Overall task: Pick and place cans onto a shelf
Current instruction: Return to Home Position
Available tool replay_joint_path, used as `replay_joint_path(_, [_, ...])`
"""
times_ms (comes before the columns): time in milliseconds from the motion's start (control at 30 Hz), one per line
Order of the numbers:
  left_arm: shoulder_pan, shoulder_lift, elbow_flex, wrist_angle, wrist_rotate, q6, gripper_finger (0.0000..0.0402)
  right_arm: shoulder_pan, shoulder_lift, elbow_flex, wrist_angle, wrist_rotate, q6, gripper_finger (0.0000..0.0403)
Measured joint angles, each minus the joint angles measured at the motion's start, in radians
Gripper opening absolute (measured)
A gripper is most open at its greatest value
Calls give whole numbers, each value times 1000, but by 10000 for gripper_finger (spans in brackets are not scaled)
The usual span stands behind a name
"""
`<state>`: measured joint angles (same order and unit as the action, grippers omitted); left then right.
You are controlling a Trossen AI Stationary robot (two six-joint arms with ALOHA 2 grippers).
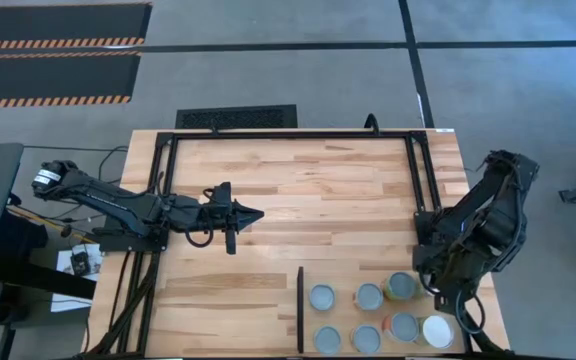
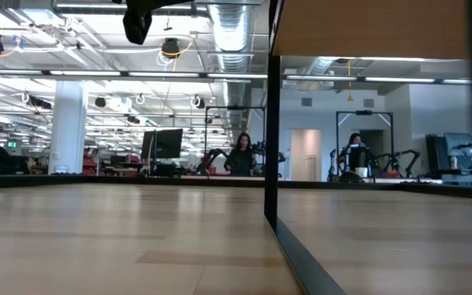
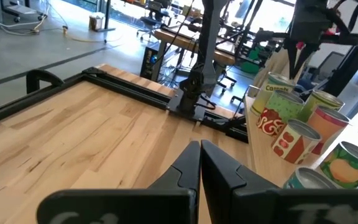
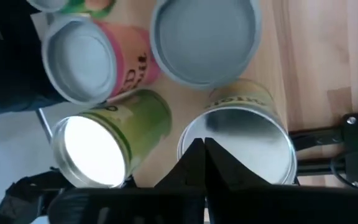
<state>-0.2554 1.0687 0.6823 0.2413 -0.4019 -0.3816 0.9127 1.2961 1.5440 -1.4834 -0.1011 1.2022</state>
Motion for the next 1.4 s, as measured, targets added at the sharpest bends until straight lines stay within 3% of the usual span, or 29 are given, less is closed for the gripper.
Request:
replay_joint_path(267, [0, 0, 0, 0, 61, 0, 0, 1, 0, 82, -3, 45, -51, 8])
replay_joint_path(433, [0, 0, 0, 2, 92, 10, 0, -37, -25, 121, 36, 241, -214, 4])
replay_joint_path(567, [22, 0, 0, 24, 133, 27, 0, -137, -48, 120, 120, 385, -441, 3])
replay_joint_path(733, [76, 0, 0, 69, 283, 44, 0, -315, -80, 120, 277, 333, -732, 3])
replay_joint_path(967, [121, 0, 0, 68, 310, 57, 0, -535, -105, 120, 442, 267, -1066, 1])
replay_joint_path(1167, [139, 0, 0, 72, 306, 68, 0, -681, -112, 81, 553, 138, -1199, 1])
replay_joint_path(1400, [140, 0, 0, 69, 285, 66, 0, -788, -232, -172, 754, 74, -1210, 0])
